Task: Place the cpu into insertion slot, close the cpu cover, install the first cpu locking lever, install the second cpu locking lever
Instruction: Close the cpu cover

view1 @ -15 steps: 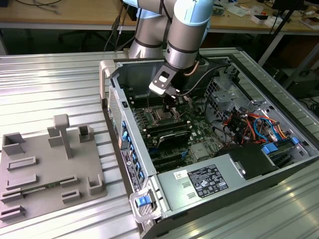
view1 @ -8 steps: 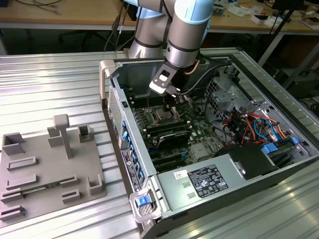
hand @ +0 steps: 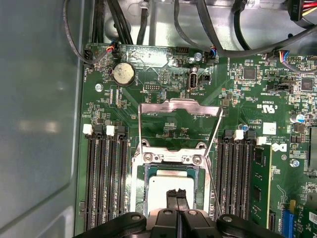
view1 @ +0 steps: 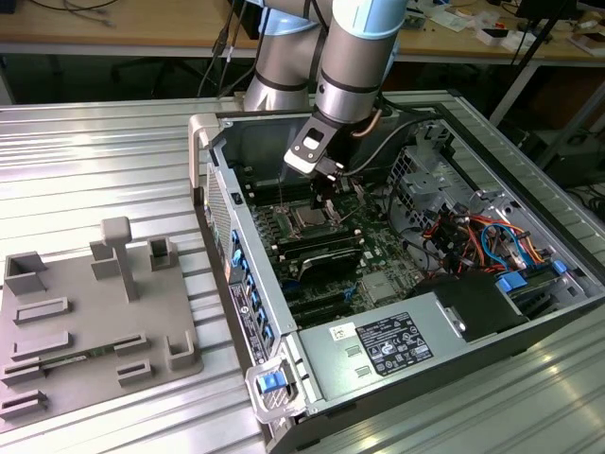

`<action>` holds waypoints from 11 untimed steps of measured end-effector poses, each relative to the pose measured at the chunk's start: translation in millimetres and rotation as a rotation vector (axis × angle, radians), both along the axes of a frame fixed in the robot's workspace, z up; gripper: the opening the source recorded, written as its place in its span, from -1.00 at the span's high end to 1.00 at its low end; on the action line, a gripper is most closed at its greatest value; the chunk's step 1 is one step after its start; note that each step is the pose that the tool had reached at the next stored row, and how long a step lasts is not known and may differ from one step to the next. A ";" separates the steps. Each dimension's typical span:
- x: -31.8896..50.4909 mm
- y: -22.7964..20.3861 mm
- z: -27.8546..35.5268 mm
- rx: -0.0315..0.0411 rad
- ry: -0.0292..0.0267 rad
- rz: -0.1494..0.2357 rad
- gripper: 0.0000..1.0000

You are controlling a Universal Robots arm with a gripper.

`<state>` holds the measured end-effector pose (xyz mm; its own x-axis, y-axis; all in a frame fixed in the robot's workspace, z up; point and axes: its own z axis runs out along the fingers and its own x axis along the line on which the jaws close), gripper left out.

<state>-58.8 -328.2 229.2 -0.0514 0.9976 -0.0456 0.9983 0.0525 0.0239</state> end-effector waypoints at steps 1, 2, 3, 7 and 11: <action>0.0 0.0 0.0 0.0000 0.0000 0.000 0.79; 0.0 0.0 0.0 0.0000 0.0000 0.000 0.79; 0.0 0.0 0.0 0.0001 0.0000 0.000 0.79; 0.0 0.0 0.8 -0.0001 0.0001 0.000 0.79; 0.0 0.0 3.3 -0.0001 0.0001 0.000 0.79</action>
